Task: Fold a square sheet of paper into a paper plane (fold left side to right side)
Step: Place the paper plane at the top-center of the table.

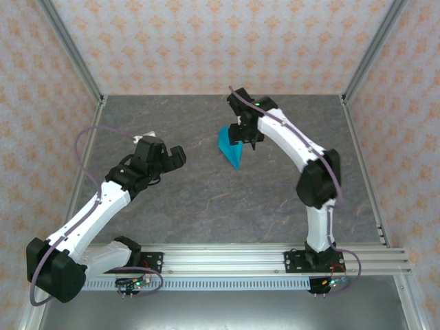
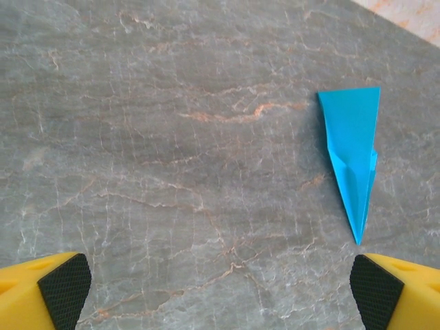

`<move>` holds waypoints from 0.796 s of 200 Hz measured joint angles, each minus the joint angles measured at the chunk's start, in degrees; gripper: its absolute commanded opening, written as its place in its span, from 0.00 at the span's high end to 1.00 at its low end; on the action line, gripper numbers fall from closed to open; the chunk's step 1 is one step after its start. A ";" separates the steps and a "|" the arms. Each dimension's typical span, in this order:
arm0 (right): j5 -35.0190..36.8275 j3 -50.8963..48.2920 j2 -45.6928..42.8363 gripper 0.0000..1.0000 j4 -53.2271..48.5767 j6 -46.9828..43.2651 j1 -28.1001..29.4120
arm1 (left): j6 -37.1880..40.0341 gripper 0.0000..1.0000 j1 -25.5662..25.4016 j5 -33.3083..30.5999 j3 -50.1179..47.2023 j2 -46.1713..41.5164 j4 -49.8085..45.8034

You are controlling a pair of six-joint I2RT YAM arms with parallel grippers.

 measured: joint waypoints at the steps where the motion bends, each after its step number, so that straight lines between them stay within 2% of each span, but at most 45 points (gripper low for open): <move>1: 0.13 -0.50 -0.63 0.29 0.28 -0.20 0.00 | 0.00 0.00 0.04 0.00 0.04 0.00 0.00; 37: 4.13 -14.27 -16.98 0.15 7.87 -0.98 -1.79 | 0.42 0.00 1.88 -0.02 0.85 0.02 -0.37; 70: 6.16 -31.26 -30.25 0.00 16.04 0.15 -7.58 | 0.94 0.00 2.56 -1.92 0.85 -0.15 -1.73; 119: 6.75 -55.34 -45.86 0.00 27.76 3.78 -17.81 | 1.79 0.00 2.89 -10.49 0.83 -1.73 -2.10; 159: 9.84 -66.16 -49.35 0.00 36.96 4.66 -25.24 | 3.08 0.00 2.99 -21.40 -1.55 -1.75 0.26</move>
